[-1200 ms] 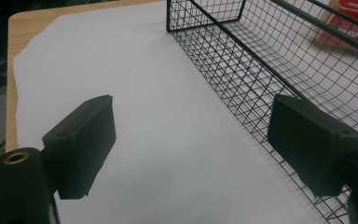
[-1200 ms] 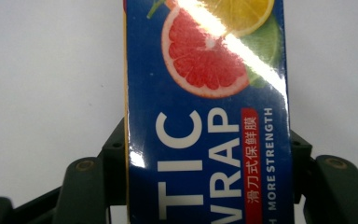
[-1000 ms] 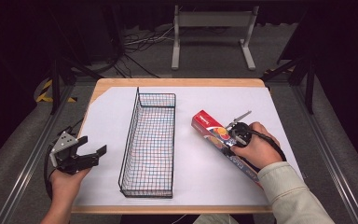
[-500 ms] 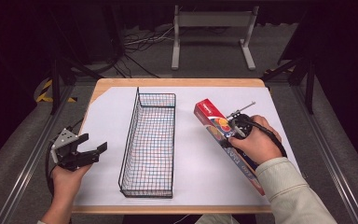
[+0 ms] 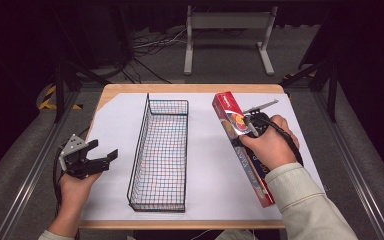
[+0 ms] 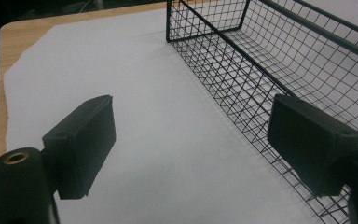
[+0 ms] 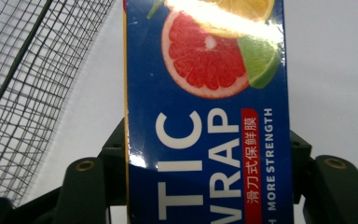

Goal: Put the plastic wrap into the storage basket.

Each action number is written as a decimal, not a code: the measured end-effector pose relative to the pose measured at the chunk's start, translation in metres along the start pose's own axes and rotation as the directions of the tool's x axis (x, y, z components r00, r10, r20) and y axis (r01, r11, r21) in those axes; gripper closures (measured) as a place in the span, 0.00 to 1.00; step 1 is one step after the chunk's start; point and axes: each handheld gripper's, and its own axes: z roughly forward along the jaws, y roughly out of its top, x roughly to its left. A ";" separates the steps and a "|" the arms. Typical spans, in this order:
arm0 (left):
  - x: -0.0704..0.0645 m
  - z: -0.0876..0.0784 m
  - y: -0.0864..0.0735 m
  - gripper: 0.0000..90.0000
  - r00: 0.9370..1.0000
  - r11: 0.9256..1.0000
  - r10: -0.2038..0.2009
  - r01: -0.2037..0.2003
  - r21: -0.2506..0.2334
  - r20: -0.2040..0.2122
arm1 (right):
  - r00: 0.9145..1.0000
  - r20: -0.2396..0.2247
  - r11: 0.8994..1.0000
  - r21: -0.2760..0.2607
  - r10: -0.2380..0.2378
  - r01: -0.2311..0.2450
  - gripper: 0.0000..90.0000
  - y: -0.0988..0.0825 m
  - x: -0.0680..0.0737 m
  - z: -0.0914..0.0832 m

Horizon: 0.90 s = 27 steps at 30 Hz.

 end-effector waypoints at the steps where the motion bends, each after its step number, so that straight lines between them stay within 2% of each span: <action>1: 0.000 0.001 0.000 0.18 1.000 1.000 -0.005 0.005 -0.001 0.002 | 1.000 0.003 1.000 0.001 0.022 -0.022 0.45 0.000 0.001 -0.001; 8: -0.001 0.004 0.003 0.18 1.000 1.000 -0.001 0.001 -0.006 0.007 | 0.991 0.012 0.991 -0.023 0.136 -0.135 0.45 0.004 0.008 0.000; 13: -0.001 0.005 0.003 0.18 1.000 1.000 0.001 -0.001 -0.001 0.008 | 0.984 -0.002 0.983 -0.035 0.180 -0.180 0.45 0.007 0.013 0.001; 15: -0.001 0.005 0.002 0.18 1.000 1.000 0.002 -0.002 -0.004 0.008 | 0.978 -0.007 0.978 -0.035 0.207 -0.207 0.45 0.009 0.017 0.002; 21: -0.002 0.008 0.001 0.18 1.000 1.000 0.014 -0.015 0.002 0.009 | 0.970 -0.013 0.969 -0.039 0.242 -0.242 0.45 0.013 0.026 0.006; 24: -0.002 0.010 -0.001 0.18 1.000 1.000 0.029 -0.029 0.006 0.004 | 0.961 -0.011 0.961 -0.038 0.275 -0.275 0.45 0.015 0.032 0.007; 27: 0.000 0.012 -0.005 0.18 0.999 0.999 0.035 -0.035 0.007 -0.004 | 0.960 -0.003 0.960 -0.042 0.278 -0.278 0.45 0.019 0.039 0.008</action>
